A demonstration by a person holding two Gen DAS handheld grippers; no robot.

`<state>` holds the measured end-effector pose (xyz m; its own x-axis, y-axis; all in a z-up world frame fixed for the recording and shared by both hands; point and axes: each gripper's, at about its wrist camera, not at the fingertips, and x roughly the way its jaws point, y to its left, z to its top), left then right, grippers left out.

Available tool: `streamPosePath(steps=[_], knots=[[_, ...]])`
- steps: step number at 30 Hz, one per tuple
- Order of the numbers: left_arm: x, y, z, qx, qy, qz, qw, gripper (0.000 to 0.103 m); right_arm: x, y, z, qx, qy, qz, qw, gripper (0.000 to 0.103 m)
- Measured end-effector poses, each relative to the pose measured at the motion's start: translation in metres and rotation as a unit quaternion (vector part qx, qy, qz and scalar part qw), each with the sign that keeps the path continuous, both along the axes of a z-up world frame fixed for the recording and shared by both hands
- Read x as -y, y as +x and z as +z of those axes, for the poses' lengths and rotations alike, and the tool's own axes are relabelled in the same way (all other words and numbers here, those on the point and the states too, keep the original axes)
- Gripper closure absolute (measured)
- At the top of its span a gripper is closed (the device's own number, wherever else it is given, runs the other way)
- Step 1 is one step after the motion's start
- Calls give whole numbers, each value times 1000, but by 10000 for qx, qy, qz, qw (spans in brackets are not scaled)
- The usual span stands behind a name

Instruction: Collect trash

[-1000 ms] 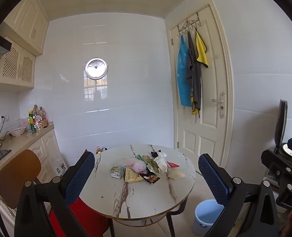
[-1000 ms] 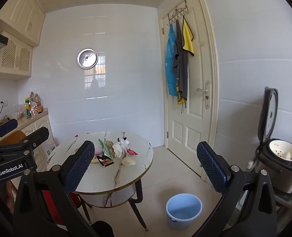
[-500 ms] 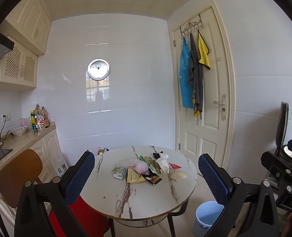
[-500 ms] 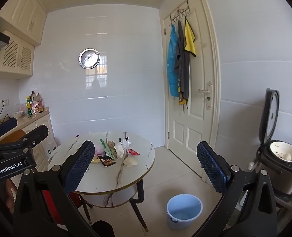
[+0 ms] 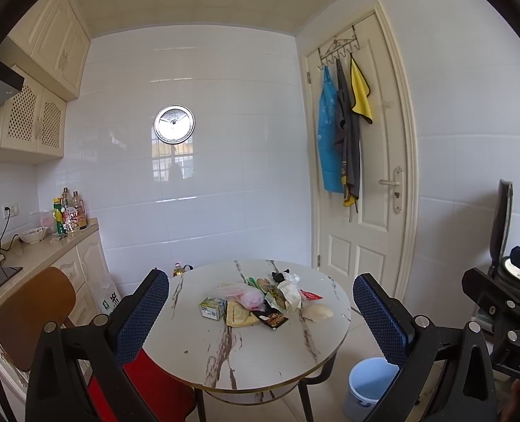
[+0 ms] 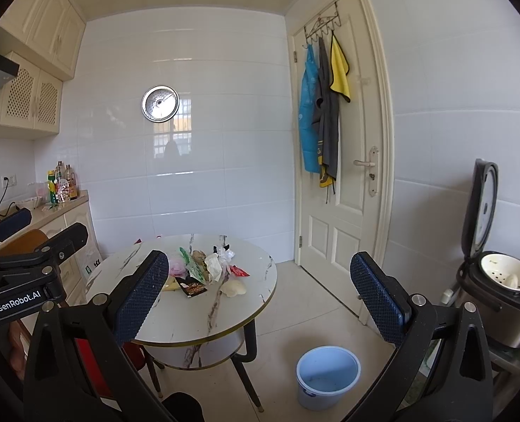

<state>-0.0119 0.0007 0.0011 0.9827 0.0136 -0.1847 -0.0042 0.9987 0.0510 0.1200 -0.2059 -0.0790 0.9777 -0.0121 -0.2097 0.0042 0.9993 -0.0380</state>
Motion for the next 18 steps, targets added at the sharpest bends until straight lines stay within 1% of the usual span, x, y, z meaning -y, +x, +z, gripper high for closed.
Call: streamPosePath(steps=[18], knots=[[-1, 1, -1, -6, 18, -30, 10000, 1, -1, 0, 1, 13, -5, 3, 10000, 0]])
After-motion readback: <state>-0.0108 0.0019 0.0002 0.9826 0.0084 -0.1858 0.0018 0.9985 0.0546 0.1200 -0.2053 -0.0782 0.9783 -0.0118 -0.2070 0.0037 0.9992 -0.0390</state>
